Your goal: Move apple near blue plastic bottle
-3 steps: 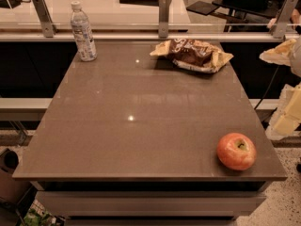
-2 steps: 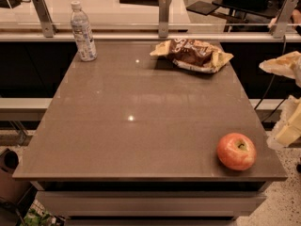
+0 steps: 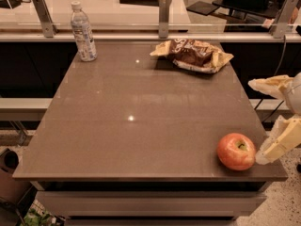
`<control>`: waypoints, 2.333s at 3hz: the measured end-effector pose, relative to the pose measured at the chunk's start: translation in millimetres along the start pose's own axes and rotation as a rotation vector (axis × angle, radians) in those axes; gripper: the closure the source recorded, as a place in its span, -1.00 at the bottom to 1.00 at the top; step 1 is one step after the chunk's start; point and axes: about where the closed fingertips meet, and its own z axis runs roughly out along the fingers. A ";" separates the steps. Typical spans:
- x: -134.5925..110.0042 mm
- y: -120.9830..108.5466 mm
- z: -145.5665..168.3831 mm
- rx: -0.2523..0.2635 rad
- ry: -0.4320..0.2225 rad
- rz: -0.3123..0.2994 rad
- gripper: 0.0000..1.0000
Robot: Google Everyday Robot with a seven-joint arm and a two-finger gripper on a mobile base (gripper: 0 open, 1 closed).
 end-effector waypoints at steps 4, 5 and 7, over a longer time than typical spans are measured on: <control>48.2 22.7 46.8 -0.010 -0.212 0.087 -1.00; 58.0 30.8 46.3 -0.018 -0.242 0.105 -0.61; 54.3 30.9 47.6 -0.022 -0.239 0.098 0.28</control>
Offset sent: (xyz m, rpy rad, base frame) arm 0.0040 0.0127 -0.0648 0.2179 -0.0108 -0.0049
